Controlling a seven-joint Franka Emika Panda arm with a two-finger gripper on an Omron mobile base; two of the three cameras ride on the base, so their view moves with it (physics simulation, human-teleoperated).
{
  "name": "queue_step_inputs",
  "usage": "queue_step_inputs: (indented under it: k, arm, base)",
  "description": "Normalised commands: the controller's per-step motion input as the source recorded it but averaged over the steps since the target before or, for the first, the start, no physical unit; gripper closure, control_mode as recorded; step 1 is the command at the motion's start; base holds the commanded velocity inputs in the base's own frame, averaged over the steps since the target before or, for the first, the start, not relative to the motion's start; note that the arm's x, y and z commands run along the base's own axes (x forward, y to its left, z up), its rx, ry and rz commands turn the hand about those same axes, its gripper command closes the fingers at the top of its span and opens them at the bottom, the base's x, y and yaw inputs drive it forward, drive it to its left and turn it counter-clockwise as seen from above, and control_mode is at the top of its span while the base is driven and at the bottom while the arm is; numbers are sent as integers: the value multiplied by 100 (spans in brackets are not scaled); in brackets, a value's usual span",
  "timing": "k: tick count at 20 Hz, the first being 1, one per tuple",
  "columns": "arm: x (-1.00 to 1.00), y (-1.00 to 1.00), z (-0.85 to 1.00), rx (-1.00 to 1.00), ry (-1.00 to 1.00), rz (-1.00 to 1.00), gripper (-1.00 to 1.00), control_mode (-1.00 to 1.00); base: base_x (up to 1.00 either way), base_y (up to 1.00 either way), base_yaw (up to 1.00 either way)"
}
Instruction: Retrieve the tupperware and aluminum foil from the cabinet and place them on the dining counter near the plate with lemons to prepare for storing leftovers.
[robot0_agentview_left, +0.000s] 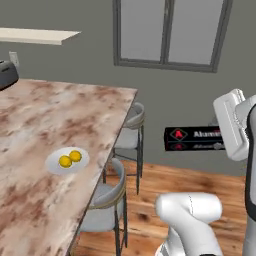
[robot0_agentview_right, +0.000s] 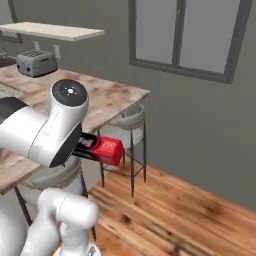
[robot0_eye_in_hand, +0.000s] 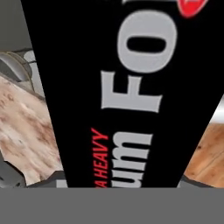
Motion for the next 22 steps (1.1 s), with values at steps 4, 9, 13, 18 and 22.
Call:
queue_step_inputs:
  k: [4,9,13,18,22]
  arm:
    - [0,0,0,0,0,0,100,100]
    - [0,0,0,0,0,0,100,100]
    - [0,0,0,0,0,0,100,100]
    - [0,0,0,0,0,0,100,100]
    - [0,0,0,0,0,0,100,100]
  base:
    - [100,-10,59]
    - [100,0,64]
    - [95,0,66]
    - [89,0,68]
    - [88,0,68]
